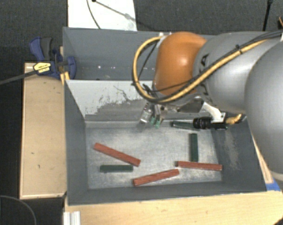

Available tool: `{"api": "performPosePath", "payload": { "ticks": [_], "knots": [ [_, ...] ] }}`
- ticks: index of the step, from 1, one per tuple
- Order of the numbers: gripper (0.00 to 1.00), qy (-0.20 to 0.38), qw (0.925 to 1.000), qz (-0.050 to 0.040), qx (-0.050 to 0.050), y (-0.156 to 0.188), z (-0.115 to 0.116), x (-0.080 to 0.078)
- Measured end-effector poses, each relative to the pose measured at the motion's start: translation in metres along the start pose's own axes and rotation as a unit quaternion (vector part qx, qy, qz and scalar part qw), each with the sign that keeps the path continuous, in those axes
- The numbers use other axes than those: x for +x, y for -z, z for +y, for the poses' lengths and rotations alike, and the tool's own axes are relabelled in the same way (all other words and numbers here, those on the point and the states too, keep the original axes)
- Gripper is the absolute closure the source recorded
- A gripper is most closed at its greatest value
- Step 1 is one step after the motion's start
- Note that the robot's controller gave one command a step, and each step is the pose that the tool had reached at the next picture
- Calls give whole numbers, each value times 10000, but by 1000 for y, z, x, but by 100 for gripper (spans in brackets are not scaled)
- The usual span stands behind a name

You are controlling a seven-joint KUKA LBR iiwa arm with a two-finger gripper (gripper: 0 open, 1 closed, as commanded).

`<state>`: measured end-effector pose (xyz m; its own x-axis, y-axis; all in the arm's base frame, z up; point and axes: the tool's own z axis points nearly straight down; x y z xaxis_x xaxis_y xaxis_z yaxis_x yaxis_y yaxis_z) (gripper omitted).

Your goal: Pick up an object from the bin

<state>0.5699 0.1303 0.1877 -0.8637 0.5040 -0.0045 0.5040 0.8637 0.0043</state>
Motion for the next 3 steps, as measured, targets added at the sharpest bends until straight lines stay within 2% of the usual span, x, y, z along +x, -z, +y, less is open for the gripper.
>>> {"api": "performPosePath", "payload": {
  "ticks": [1, 2, 3],
  "knots": [
    [100, 1259, 9920, 22, 24, -15, -53, -43],
    [100, 1737, 9848, 31, 20, -39, -68, -34],
    [100, 3174, 9483, 4, 6, -58, -57, -60]
  ]
}}
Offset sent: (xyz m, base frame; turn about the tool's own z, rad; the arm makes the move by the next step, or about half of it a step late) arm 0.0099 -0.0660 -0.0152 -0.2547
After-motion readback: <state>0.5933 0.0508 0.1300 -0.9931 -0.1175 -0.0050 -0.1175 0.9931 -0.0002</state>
